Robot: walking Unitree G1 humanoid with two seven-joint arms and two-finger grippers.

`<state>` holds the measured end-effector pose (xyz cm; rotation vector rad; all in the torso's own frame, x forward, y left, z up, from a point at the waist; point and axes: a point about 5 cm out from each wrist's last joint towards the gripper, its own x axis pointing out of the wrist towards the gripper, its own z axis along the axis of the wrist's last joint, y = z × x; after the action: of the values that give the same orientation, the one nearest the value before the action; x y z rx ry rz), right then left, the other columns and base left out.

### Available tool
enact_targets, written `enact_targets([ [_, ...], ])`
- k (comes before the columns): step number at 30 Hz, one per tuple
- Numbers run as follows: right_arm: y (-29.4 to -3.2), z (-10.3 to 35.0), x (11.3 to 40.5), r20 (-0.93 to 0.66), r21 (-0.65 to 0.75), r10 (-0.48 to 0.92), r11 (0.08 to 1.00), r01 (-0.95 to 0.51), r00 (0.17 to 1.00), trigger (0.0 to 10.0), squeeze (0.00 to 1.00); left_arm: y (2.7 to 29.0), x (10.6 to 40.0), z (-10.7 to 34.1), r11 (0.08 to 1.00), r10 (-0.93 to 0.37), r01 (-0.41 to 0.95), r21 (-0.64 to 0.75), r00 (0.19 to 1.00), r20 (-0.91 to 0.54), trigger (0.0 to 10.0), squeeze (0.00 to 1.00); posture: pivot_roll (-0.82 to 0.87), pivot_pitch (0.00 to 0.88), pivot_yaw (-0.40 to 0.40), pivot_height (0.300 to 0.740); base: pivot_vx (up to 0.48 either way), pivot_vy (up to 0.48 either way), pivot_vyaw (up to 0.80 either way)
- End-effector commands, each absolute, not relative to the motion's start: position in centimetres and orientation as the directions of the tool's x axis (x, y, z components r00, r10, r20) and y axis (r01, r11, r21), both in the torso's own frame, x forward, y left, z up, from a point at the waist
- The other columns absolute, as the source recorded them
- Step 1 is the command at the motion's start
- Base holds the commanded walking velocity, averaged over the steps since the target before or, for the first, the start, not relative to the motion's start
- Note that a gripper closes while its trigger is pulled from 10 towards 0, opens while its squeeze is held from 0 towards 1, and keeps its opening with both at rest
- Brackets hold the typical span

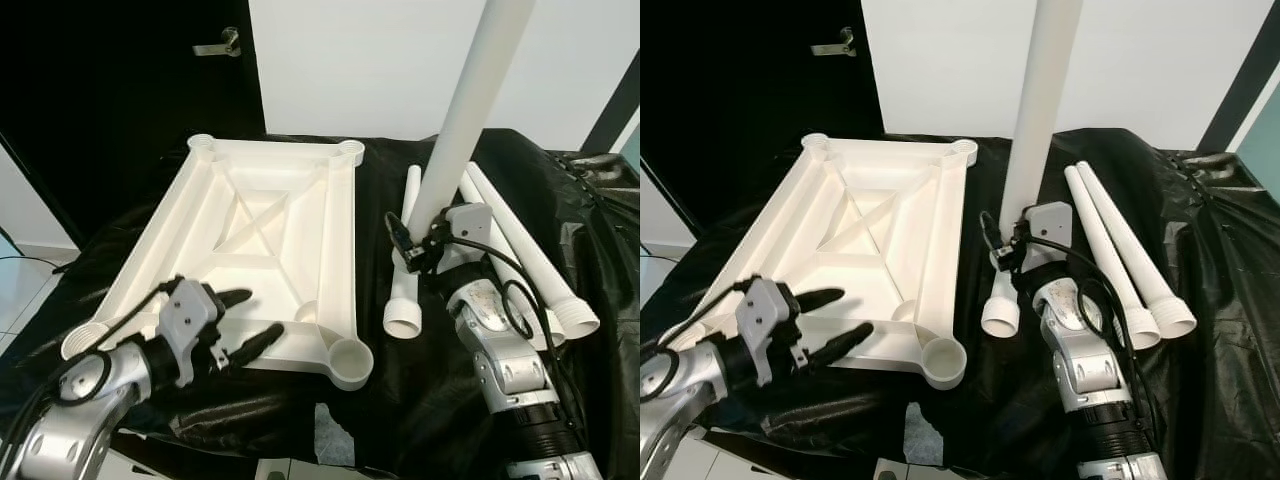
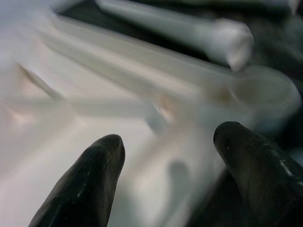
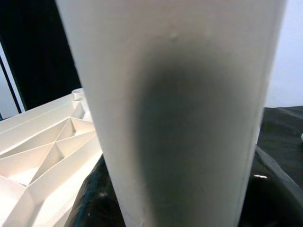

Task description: Building children table

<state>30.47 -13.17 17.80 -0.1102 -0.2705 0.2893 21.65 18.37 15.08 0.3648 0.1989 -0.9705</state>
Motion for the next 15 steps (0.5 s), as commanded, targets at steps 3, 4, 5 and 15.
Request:
enact_targets([
  [3, -13.1, 18.0, 30.4, 0.251, -0.146, 0.3, 0.952, -0.271, 0.92, 10.0, 0.0, 17.5, 20.7, 14.5, 0.39, -0.82, 0.905, 0.171, 0.426, -0.382, 10.0, 0.0, 0.15, 0.0, 0.008, 0.74, 0.0, 0.0, 0.0],
  [4, -13.1, 18.0, 30.4, 0.251, -0.146, 0.3, 0.952, -0.271, 0.92, 10.0, 0.0, 17.5, 20.7, 14.5, 0.39, -0.82, 0.905, 0.171, 0.426, -0.382, 10.0, 0.0, 0.15, 0.0, 0.008, 0.74, 0.0, 0.0, 0.0],
  [5, -13.1, 17.9, 30.5, 0.249, -0.148, 0.303, 0.951, -0.272, 0.92, 10.0, 0.0, 17.3, 20.7, 13.9, 0.384, -0.807, 0.907, 0.173, 0.421, -0.415, 10.0, 0.0, 0.14, 0.0, 0.006, 0.74, 0.0, 0.0, 0.0],
  [15, -12.9, 18.0, 30.7, 0.243, -0.16, 0.319, 0.945, -0.286, 0.916, 10.0, 0.0, 17.5, 21.7, 11.9, 0.323, -0.694, 0.908, 0.268, 0.42, -0.585, 8.6, 0.0, 0.14, 0.0, 0.002, 0.74, 0.0, 0.0, 0.0],
])
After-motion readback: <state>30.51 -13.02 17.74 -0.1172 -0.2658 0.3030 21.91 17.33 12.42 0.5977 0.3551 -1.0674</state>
